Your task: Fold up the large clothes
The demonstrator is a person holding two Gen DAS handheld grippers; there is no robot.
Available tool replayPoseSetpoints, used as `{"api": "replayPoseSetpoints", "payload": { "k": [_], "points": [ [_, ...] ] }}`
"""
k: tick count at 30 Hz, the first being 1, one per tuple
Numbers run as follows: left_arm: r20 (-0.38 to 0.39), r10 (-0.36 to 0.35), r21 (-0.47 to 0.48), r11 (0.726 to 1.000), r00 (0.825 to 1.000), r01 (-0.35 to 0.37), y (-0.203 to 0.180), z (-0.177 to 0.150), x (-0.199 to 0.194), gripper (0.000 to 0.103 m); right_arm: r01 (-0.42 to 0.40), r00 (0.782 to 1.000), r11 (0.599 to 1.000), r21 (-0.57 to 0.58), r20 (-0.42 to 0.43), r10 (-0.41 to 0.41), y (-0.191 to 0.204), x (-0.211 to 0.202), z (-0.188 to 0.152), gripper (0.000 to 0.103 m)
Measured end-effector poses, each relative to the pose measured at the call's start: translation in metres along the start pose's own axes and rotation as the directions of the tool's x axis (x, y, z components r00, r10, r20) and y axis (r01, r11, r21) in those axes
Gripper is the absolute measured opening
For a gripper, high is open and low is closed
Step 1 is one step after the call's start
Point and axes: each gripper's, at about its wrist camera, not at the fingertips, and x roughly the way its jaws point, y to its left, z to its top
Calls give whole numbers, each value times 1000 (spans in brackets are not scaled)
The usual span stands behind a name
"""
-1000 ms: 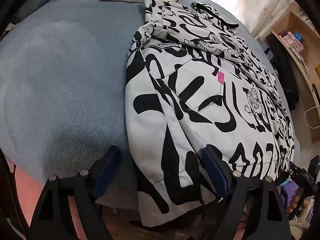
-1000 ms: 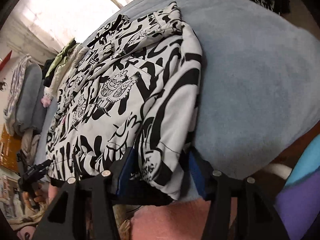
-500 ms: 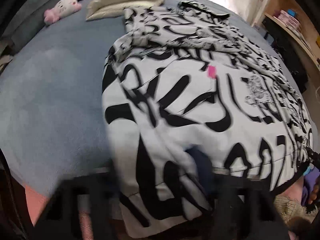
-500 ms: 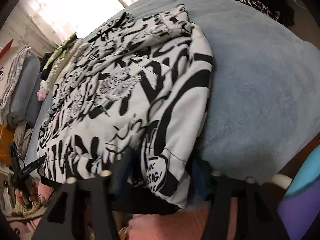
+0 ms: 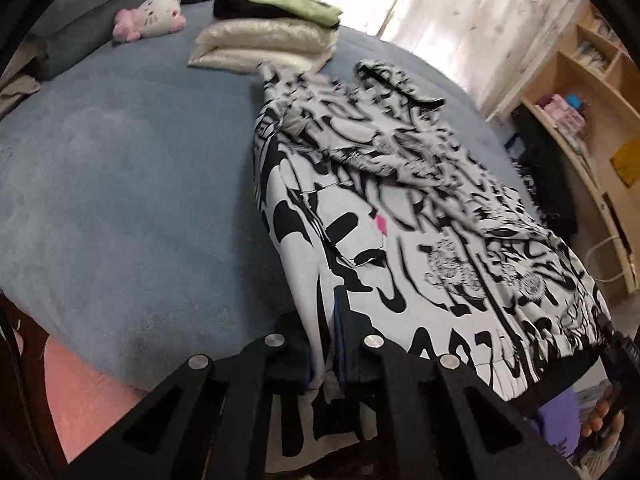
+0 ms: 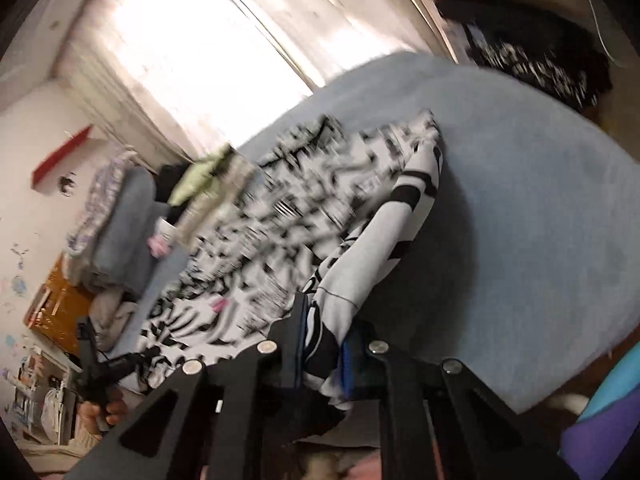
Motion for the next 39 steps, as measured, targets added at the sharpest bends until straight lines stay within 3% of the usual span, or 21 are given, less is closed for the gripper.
{"api": "replayPoseSetpoints", "payload": {
  "k": [8, 15, 21, 24, 27, 29, 31, 35, 39],
  "points": [
    [58, -111, 9, 994, 992, 111, -10, 27, -53, 6, -71, 996, 997, -39, 58, 73, 27, -32, 19, 12],
    [79, -190, -109, 974, 978, 198, 4, 91, -30, 6, -100, 989, 989, 111, 116, 87, 0, -14, 53, 12],
    [150, -222, -164, 955, 964, 245, 0, 176, 9, 10, -120, 983, 972, 204, 163, 87, -15, 31, 124, 13],
    [166, -213, -181, 953, 963, 242, -4, 222, 35, 24, -94, 986, 975, 200, 155, 63, -12, 67, 168, 14],
    [220, -215, -193, 946, 951, 259, -4, 259, 54, 78, -35, 995, 977, 212, 97, 15, -15, 117, 211, 22],
    [281, -191, -197, 948, 940, 252, -2, 280, 62, 83, -64, 997, 962, 267, 58, 50, -27, 154, 231, 39],
    [268, -177, -188, 954, 947, 232, -1, 297, 78, 83, -72, 996, 949, 308, 68, 53, -39, 181, 243, 50],
    [172, -88, -150, 982, 981, 115, 3, 307, 123, 83, 15, 1000, 960, 279, 12, -19, -54, 225, 252, 52],
    [53, -14, -91, 996, 999, 19, 10, 302, 176, 83, 149, 985, 966, 212, -115, -127, -76, 267, 248, 52]
  ]
}}
